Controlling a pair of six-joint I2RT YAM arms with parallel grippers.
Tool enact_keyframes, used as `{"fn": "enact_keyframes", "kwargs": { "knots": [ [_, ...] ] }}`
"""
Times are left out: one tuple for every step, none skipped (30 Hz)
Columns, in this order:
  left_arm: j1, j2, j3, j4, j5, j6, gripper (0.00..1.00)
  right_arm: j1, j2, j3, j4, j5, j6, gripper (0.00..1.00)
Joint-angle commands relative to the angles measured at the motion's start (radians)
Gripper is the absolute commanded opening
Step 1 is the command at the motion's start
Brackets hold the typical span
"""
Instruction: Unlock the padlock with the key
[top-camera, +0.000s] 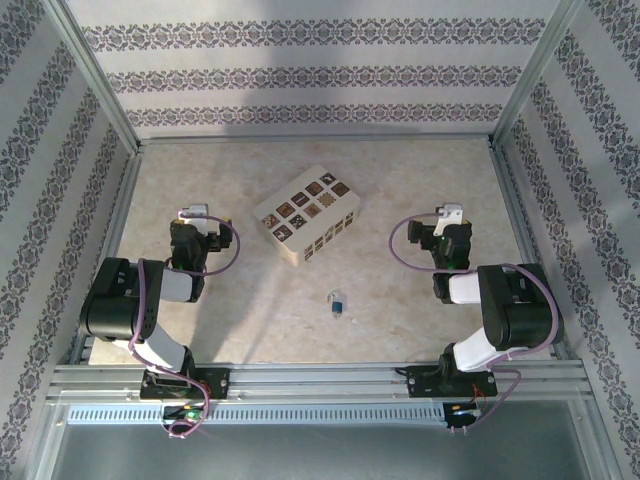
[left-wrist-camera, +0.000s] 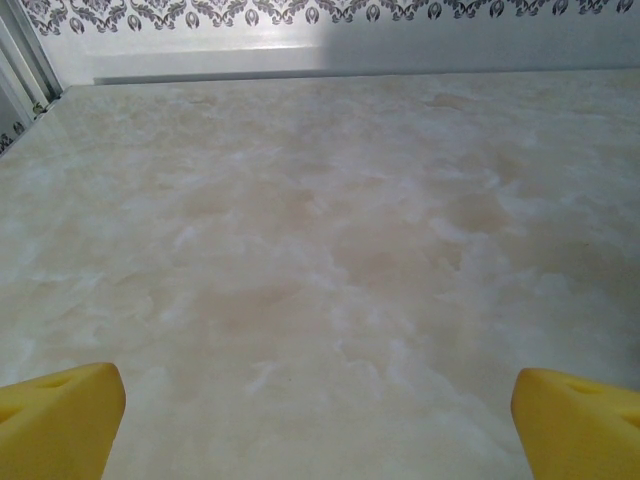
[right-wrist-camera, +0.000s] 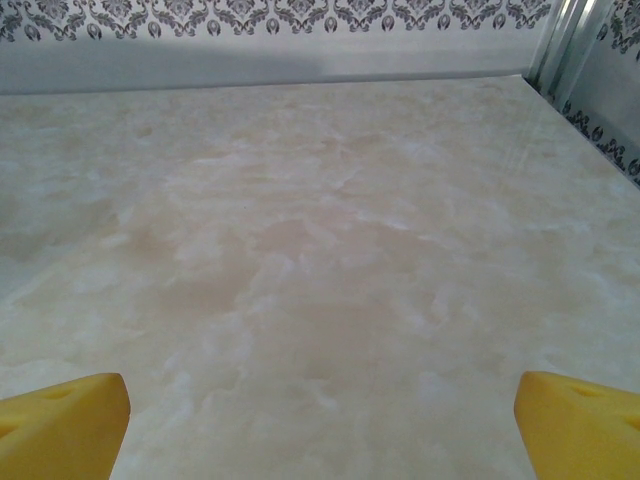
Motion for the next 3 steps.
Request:
{"fn": "enact_keyframes", "kwargs": {
  "knots": [
    [0.007,-0.006,-0.002,-0.01,0.013,-0.01,0.99,0.011,-0.009,0.025,-0.002,-0.014,-0.011,0.99],
    [0.007,-0.006,-0.004,-0.01,0.013,-0.011,0.99,0.01,-0.009,0.025,-0.002,-0.014,-0.011,0.98],
    [0.007,-0.006,-0.003,-0.01,0.014,-0.01,0.99,0.011,-0.008,0.025,-0.002,-0.014,-0.011,0.98]
  ]
}}
